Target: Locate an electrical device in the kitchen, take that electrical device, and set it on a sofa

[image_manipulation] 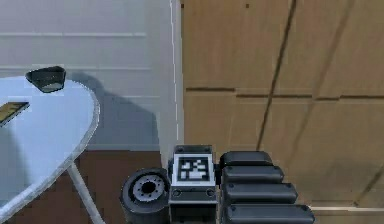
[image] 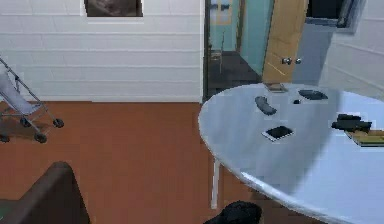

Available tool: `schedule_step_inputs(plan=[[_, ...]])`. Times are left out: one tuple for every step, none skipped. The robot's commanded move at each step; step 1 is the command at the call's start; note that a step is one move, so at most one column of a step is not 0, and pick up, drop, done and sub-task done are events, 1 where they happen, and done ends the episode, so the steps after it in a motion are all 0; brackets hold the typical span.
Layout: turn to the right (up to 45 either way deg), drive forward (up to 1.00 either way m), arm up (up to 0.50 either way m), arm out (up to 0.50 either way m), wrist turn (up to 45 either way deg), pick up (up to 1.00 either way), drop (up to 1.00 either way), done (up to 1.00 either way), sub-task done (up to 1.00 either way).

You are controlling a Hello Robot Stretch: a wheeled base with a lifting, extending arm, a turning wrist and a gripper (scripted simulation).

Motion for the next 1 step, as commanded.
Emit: schedule_step_inputs(plan=[[0.0,0.30,0.00,0.00,0.0,0.00,0.00,0.00,0.00]])
